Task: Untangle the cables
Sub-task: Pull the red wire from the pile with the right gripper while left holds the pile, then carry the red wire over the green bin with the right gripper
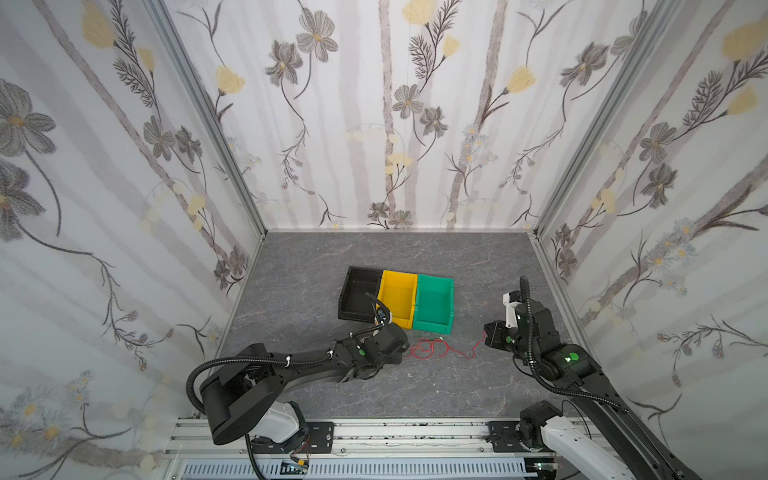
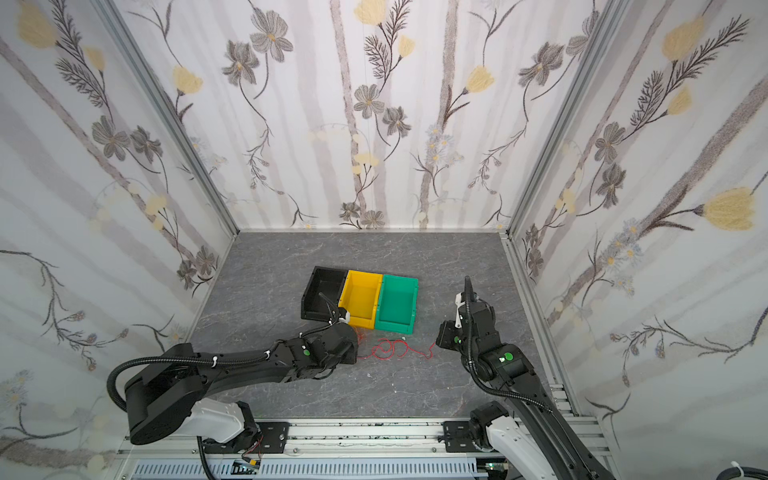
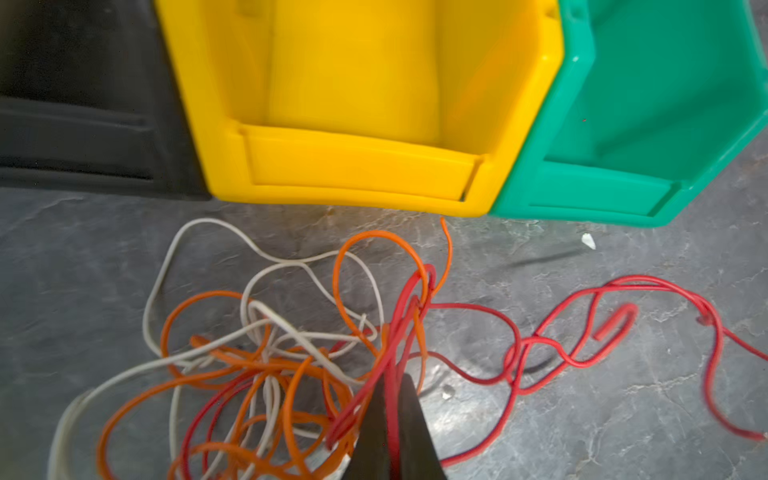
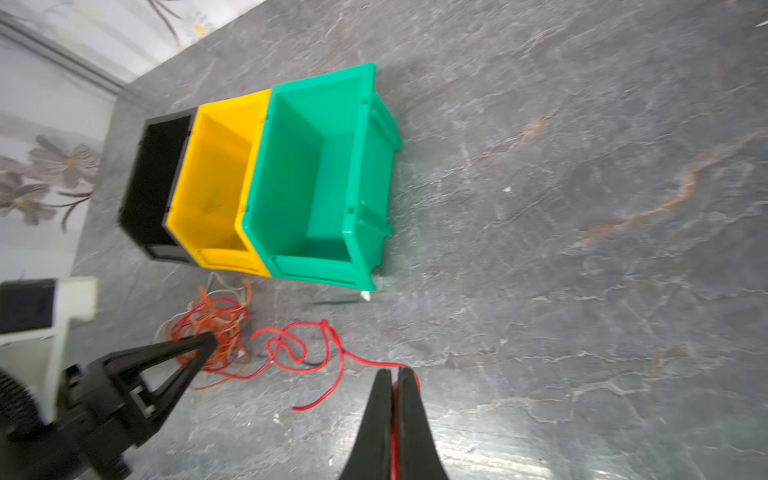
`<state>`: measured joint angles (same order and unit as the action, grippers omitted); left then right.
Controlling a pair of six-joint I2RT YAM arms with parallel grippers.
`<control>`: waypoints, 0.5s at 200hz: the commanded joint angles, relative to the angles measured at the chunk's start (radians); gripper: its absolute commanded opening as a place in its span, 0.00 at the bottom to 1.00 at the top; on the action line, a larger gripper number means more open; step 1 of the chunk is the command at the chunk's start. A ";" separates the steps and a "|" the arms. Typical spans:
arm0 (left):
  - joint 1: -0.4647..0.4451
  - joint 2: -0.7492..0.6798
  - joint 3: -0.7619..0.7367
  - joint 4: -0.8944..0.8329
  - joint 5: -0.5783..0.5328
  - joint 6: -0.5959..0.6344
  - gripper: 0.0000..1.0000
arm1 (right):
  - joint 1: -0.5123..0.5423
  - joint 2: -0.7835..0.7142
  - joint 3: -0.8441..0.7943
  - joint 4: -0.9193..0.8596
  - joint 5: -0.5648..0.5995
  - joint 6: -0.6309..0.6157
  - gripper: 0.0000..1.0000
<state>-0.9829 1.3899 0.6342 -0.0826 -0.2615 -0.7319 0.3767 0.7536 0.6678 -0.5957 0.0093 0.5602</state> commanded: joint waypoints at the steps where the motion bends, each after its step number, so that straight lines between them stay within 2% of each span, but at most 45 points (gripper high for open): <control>1: 0.027 -0.068 -0.042 -0.047 -0.041 -0.004 0.00 | -0.036 0.012 0.007 -0.055 0.099 -0.032 0.00; 44: 0.095 -0.239 -0.129 -0.118 -0.054 -0.012 0.00 | -0.129 0.009 -0.015 -0.051 0.111 -0.013 0.00; 100: 0.162 -0.360 -0.170 -0.259 -0.079 -0.026 0.00 | -0.282 -0.042 -0.019 -0.055 0.113 0.000 0.00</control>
<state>-0.8413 1.0637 0.4751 -0.2535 -0.2985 -0.7406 0.1440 0.7284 0.6495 -0.6476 0.0967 0.5491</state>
